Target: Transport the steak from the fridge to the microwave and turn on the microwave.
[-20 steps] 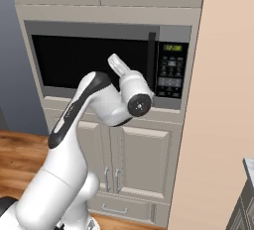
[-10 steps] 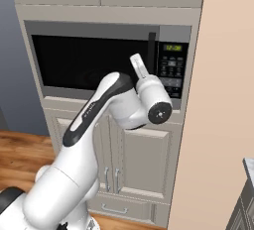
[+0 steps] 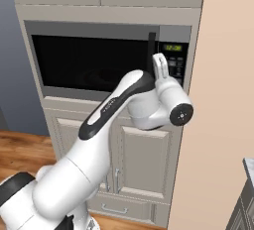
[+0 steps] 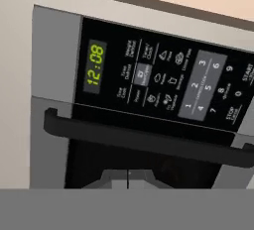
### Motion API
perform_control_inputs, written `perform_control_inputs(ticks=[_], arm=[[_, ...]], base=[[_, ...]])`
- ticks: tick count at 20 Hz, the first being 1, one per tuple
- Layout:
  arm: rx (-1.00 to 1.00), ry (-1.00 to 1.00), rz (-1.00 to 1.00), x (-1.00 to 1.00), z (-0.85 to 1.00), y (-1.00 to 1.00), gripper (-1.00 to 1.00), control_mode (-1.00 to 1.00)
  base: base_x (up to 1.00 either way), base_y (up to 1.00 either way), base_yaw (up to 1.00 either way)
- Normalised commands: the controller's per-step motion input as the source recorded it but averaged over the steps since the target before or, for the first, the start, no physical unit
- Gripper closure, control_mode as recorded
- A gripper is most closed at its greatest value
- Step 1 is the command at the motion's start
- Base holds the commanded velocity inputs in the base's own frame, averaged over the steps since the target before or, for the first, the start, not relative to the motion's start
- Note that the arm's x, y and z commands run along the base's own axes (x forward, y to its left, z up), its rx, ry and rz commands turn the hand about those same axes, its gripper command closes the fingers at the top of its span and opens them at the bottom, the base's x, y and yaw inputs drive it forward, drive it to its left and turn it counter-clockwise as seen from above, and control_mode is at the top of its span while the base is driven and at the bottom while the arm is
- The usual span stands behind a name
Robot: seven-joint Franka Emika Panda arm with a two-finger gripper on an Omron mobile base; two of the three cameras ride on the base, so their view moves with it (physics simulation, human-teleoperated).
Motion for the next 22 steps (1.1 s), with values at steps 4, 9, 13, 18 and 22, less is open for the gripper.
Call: perform_control_inputs(ticks=[4, 9, 13, 18, 22], arm=[[0.06, 0.03, -0.01, 0.00, -0.20, -0.16, 1.00, -1.00], [0.03, 0.01, -0.03, 0.00, -0.15, -0.08, 1.00, -1.00], [0.00, 0.00, -0.04, 0.01, -0.22, 0.00, 1.00, -1.00], [0.02, 0.00, -0.03, 0.01, -0.21, -0.01, 1.00, -1.00], [0.01, 0.00, -0.02, 0.06, -0.27, -0.03, 1.00, -1.00]], base=[[0.00, 0.00, 0.00], [0.00, 0.00, 0.00], [0.00, 0.00, 0.00], [0.00, 0.00, 0.00], [0.00, 0.00, 0.00]])
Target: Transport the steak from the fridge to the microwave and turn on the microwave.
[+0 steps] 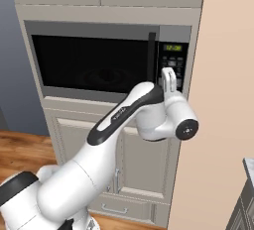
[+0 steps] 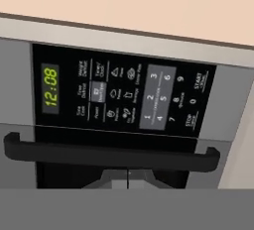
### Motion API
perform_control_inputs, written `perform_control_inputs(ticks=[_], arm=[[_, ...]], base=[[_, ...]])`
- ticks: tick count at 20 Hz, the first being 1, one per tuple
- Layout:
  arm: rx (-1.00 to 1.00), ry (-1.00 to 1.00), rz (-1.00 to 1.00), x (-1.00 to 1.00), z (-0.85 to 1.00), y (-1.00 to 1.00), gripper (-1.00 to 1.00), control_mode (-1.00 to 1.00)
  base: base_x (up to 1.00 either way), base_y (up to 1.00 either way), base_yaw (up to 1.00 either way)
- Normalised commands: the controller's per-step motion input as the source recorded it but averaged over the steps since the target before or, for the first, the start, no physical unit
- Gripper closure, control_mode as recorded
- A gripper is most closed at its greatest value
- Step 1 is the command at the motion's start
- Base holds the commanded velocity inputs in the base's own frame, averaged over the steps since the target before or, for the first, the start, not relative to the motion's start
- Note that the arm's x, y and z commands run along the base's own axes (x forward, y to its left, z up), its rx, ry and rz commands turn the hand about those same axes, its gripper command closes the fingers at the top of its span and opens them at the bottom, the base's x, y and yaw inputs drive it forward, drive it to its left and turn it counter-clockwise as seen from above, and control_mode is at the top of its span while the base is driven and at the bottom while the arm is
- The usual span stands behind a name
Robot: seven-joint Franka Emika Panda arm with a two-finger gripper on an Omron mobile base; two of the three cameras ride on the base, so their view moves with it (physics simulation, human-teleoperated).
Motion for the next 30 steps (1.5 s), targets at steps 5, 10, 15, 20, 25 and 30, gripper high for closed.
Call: perform_control_inputs(ticks=[5, 10, 15, 20, 25, 30], arm=[[0.05, 0.00, -0.03, 0.15, -0.26, -0.10, 1.00, -1.00], [0.07, 0.01, -0.04, 0.13, -0.16, -0.19, 1.00, -1.00], [0.01, 0.00, -0.03, 0.11, -0.24, -0.11, 1.00, -1.00], [0.00, 0.00, -0.03, 0.09, -0.22, 0.00, 1.00, -1.00], [0.00, 0.00, -0.02, 0.16, -0.16, -0.03, 1.00, -1.00], [0.00, 0.01, -0.01, 0.22, -0.17, -0.07, 1.00, -1.00]], base=[[0.00, 0.00, 0.00], [0.00, 0.00, 0.00], [0.00, 0.00, 0.00], [0.00, 0.00, 0.00], [0.00, 0.00, 0.00], [0.00, 0.00, 0.00]])
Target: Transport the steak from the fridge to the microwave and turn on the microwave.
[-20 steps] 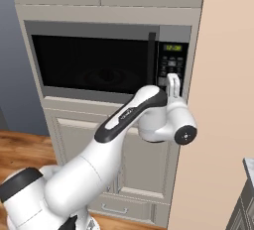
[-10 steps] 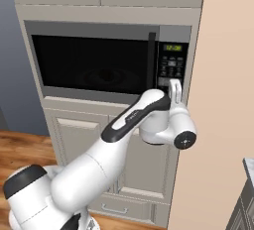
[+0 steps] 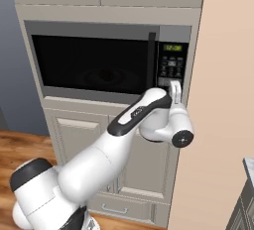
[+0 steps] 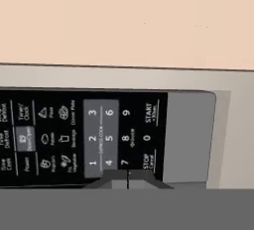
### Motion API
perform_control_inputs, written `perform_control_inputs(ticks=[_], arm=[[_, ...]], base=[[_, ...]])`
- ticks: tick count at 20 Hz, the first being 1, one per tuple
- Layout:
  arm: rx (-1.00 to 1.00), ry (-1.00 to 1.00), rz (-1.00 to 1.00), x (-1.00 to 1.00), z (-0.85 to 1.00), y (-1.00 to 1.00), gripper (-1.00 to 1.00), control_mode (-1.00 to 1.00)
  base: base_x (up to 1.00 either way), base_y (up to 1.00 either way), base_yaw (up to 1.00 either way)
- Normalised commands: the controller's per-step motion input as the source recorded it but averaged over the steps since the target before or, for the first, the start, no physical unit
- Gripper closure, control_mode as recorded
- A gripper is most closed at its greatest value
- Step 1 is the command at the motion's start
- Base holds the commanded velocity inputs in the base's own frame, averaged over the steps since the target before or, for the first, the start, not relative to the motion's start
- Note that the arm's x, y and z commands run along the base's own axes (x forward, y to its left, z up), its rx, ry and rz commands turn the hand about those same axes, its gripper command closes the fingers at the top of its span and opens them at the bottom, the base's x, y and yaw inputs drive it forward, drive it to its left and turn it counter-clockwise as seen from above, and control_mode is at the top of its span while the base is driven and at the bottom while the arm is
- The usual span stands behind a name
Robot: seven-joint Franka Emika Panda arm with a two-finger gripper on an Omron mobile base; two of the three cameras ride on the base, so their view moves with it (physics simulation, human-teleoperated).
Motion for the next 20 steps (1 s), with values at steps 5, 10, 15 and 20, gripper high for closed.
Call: perform_control_inputs(ticks=[5, 10, 15, 20], arm=[[0.00, 0.00, 0.00, 0.20, -0.16, -0.11, 1.00, -1.00], [0.00, 0.00, 0.00, 0.23, -0.09, -0.09, 1.00, -1.00], [0.00, 0.00, 0.00, 0.24, -0.10, -0.09, 1.00, -1.00], [0.00, 0.00, 0.00, 0.19, -0.08, -0.10, 1.00, -1.00]], base=[[0.00, 0.00, 0.00], [0.00, 0.00, 0.00], [0.00, 0.00, 0.00], [0.00, 0.00, 0.00]])
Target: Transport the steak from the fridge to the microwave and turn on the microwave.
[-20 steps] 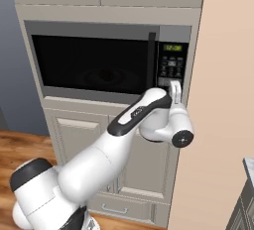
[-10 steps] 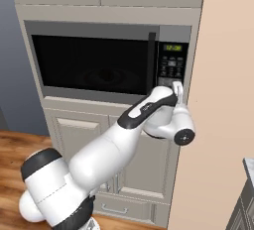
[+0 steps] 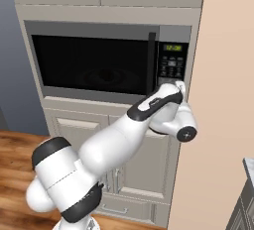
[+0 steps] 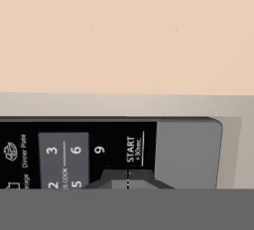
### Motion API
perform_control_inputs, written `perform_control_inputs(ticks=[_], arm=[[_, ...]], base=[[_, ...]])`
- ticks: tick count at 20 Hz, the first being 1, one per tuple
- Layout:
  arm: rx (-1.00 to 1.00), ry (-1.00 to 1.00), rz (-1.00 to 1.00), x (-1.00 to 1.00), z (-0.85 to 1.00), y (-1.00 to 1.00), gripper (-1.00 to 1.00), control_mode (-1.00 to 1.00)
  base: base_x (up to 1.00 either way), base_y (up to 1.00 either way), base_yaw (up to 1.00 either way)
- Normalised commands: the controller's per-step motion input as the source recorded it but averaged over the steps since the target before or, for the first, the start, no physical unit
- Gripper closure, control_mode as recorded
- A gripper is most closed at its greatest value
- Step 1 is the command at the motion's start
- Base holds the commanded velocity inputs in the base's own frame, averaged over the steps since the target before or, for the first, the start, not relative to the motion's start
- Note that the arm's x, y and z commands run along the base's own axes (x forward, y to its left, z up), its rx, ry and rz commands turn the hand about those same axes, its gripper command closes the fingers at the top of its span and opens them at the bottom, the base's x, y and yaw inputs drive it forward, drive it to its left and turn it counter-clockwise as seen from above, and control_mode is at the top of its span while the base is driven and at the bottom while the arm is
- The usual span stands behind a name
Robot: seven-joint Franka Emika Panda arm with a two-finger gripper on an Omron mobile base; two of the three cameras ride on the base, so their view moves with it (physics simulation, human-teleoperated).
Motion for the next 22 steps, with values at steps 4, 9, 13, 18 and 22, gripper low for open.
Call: perform_control_inputs(ticks=[4, 9, 13, 18, 22], arm=[[0.00, 0.00, 0.00, 0.24, -0.06, -0.03, 1.00, -1.00], [0.00, 0.00, 0.00, 0.27, -0.08, -0.01, 1.00, -1.00], [0.00, 0.00, 0.00, 0.29, -0.12, -0.06, 1.00, -1.00], [0.00, 0.00, 0.00, 0.28, -0.18, -0.13, 1.00, -1.00], [0.00, 0.00, 0.00, 0.29, -0.14, -0.09, 1.00, -1.00]], base=[[0.00, 0.00, 0.00], [0.00, 0.00, 0.00], [0.00, 0.00, 0.00], [0.00, 0.00, 0.00], [0.00, 0.00, 0.00]])
